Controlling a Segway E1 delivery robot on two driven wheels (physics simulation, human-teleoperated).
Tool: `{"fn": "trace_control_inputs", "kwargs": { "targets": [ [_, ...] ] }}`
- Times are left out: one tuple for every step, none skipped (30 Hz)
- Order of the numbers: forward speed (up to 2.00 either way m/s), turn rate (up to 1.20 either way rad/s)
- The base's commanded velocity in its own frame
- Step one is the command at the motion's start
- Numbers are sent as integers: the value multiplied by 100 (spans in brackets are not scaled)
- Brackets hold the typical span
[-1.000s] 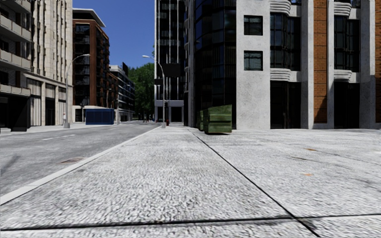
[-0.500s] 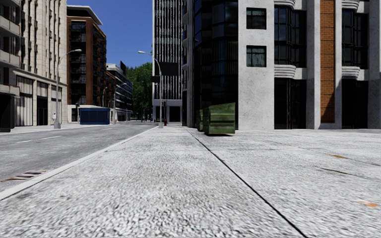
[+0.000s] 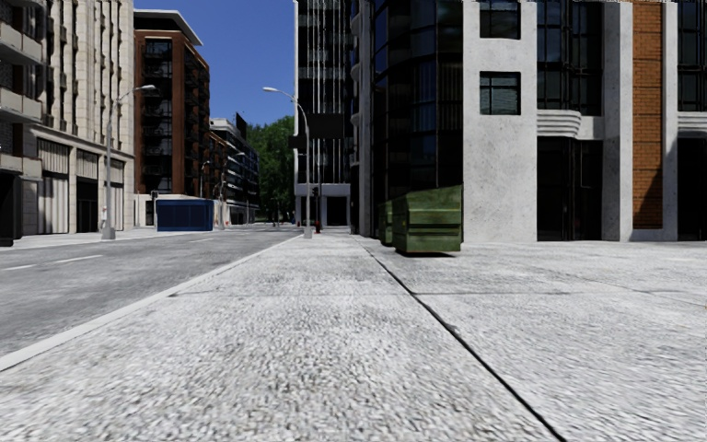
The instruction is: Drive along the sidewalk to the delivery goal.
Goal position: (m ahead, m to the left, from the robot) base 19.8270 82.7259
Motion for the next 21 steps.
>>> {"fn": "trace_control_inputs", "kwargs": {
  "targets": [
    [200,22],
    [200,22],
    [200,22],
    [200,22],
    [200,22],
    [200,22],
    [200,22],
    [200,22],
    [200,22],
    [200,22],
    [200,22],
    [200,20],
    [200,20],
    [200,20],
    [200,19],
    [200,19],
    [200,19],
    [200,19],
    [200,19],
    [200,0],
    [200,0]
  ]
}}
